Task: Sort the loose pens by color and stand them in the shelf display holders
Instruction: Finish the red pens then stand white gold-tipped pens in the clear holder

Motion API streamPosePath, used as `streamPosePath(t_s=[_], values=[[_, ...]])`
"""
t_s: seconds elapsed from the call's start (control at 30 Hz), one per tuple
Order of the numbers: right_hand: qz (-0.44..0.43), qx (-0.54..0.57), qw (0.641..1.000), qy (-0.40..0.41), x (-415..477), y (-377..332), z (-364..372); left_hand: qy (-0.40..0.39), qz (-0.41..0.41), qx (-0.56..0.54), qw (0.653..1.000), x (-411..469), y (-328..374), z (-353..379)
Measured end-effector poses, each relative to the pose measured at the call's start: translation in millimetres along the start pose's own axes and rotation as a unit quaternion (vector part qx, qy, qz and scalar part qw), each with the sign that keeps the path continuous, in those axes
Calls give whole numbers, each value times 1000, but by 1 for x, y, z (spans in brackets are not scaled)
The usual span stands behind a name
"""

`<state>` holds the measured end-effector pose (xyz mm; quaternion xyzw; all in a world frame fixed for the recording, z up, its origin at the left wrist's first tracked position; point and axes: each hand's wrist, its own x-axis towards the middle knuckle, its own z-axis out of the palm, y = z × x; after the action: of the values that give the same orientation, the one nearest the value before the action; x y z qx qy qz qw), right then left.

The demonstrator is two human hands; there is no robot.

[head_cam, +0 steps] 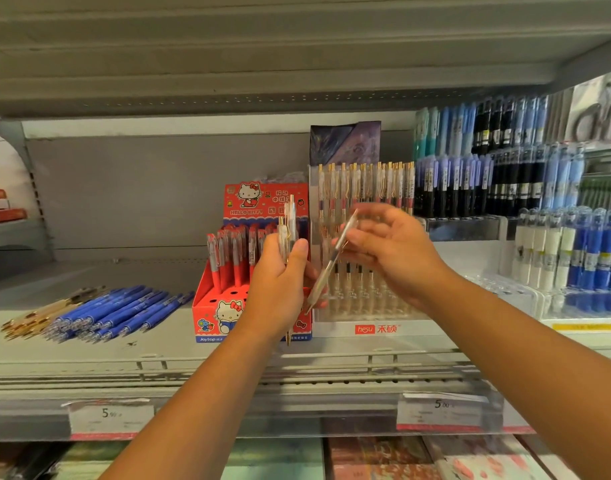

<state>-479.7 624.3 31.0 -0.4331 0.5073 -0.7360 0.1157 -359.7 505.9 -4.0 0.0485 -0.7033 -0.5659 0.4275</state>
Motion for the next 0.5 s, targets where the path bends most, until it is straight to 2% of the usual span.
streamPosePath(t_s=[0.27,0.5], values=[[-81,-69,987,123,18,-13,-10,28,15,96,995,4,-5,-3],[-74,-175,976,103,24,2,-6,-4,12,113,994,3,-6,-3]])
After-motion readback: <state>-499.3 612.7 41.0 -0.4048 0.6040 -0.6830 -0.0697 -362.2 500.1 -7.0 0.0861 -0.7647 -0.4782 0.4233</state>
